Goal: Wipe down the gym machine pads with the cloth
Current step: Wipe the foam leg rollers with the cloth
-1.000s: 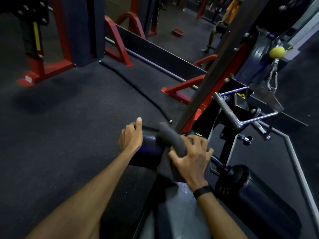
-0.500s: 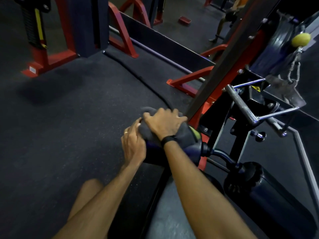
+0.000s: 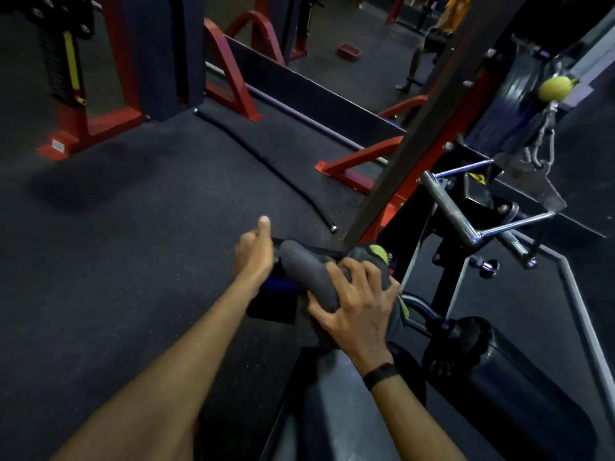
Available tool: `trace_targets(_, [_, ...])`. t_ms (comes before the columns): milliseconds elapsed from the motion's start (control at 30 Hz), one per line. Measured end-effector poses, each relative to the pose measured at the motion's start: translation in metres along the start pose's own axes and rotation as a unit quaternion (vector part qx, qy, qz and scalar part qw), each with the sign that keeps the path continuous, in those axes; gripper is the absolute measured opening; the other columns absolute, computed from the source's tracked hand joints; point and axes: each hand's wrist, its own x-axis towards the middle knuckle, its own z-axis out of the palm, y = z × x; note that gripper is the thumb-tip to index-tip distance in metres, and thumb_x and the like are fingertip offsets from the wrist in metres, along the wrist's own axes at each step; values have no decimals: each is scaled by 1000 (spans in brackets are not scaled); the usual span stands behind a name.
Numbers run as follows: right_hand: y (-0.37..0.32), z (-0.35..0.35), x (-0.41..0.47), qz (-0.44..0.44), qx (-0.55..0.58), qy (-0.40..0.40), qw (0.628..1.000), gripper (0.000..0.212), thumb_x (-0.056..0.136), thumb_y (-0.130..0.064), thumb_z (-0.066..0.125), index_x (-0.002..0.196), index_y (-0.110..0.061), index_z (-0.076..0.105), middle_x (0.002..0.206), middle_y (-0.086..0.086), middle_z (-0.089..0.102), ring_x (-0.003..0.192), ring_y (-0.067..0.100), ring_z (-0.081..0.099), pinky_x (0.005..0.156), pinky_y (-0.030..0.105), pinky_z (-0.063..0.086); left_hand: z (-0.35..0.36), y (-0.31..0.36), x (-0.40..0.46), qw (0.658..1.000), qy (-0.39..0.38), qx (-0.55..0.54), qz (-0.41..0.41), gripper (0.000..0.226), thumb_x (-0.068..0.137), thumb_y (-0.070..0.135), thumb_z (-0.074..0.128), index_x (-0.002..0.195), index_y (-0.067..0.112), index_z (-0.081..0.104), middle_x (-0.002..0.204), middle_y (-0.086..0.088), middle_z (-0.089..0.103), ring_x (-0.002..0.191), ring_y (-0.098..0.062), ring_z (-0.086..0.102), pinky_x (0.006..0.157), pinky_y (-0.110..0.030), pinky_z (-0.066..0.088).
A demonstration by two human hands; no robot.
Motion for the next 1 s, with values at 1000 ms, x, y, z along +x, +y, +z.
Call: trace_targets(1000, [-66, 36, 102, -45, 12, -223, 974, 49, 91, -68, 35, 111, -34, 65, 107, -1, 66, 104, 25, 55, 86, 48, 33, -21, -88, -22, 971, 45, 10, 237, 47, 95, 35, 42, 129, 16, 67, 128, -9, 65, 119, -23, 57, 97, -46, 50])
